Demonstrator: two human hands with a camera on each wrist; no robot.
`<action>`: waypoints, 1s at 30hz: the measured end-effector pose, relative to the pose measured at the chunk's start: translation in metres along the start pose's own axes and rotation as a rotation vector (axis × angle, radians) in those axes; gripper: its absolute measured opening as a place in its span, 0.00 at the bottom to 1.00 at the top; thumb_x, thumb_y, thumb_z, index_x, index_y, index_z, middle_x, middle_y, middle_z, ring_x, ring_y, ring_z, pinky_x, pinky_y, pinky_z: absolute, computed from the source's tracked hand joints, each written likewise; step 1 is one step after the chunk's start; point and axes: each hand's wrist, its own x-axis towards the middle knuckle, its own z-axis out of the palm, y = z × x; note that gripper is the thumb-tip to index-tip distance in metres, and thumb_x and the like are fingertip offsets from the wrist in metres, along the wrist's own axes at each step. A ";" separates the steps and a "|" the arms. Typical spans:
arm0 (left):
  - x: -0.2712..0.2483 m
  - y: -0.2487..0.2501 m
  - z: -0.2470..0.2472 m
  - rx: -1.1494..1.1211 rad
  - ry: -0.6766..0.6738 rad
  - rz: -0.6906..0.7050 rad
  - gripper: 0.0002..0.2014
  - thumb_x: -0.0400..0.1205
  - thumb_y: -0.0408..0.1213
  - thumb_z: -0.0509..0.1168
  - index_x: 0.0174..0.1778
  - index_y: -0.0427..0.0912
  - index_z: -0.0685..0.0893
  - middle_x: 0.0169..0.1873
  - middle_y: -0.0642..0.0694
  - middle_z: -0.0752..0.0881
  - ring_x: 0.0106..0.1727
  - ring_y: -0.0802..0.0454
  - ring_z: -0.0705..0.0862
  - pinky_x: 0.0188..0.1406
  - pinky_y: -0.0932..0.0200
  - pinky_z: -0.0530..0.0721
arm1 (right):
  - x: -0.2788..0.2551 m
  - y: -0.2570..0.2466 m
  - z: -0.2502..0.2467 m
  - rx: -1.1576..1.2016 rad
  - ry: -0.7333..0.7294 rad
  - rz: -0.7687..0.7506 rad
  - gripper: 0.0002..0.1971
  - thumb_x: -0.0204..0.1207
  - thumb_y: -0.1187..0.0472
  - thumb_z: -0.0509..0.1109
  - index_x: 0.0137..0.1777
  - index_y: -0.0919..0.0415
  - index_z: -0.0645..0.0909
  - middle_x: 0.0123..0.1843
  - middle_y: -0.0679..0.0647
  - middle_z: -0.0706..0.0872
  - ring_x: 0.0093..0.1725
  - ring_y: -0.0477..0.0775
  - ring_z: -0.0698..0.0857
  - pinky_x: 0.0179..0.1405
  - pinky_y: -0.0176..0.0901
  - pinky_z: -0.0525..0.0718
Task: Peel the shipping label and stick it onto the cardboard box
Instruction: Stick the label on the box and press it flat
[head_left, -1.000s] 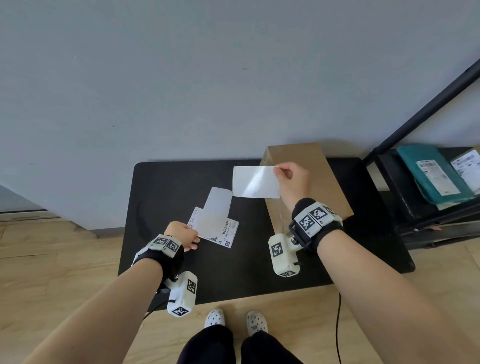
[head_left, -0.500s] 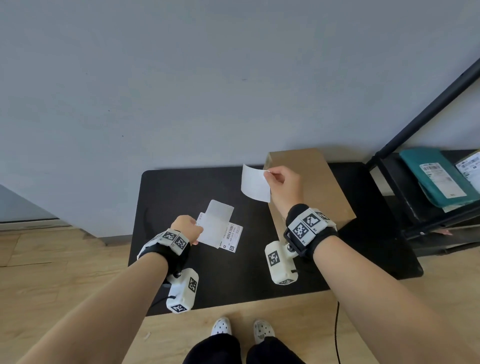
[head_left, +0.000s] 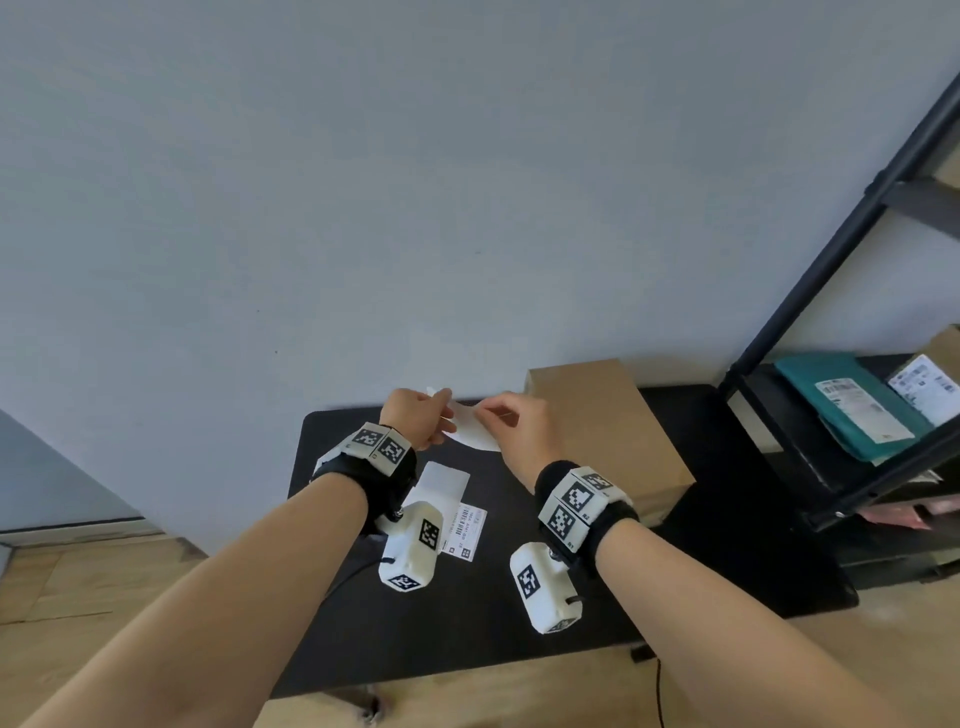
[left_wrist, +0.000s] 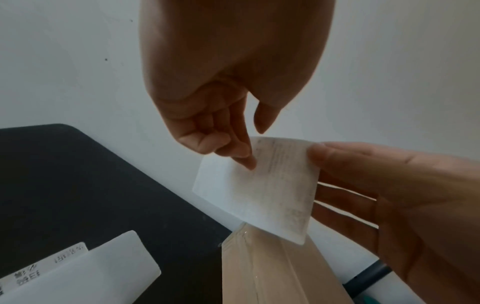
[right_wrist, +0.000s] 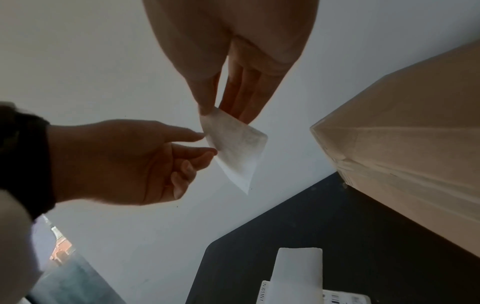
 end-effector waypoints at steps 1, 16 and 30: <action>-0.001 0.003 -0.001 0.009 0.003 -0.005 0.17 0.82 0.43 0.62 0.29 0.38 0.82 0.25 0.46 0.85 0.14 0.56 0.75 0.16 0.69 0.72 | -0.002 -0.001 -0.001 -0.012 -0.010 -0.009 0.05 0.75 0.63 0.71 0.46 0.61 0.89 0.41 0.50 0.89 0.40 0.44 0.84 0.42 0.25 0.78; -0.010 0.034 -0.003 0.100 0.068 0.082 0.07 0.78 0.27 0.65 0.36 0.35 0.86 0.34 0.41 0.88 0.26 0.53 0.79 0.24 0.63 0.76 | 0.003 -0.007 -0.020 -0.049 -0.103 0.068 0.09 0.71 0.59 0.76 0.49 0.60 0.87 0.53 0.54 0.90 0.49 0.49 0.86 0.54 0.42 0.86; -0.004 0.063 0.069 0.015 -0.014 0.103 0.04 0.78 0.30 0.70 0.48 0.36 0.84 0.35 0.45 0.85 0.28 0.55 0.79 0.29 0.64 0.79 | 0.053 0.041 -0.121 0.058 -0.118 0.273 0.01 0.77 0.61 0.70 0.46 0.57 0.82 0.45 0.51 0.86 0.47 0.51 0.85 0.51 0.44 0.84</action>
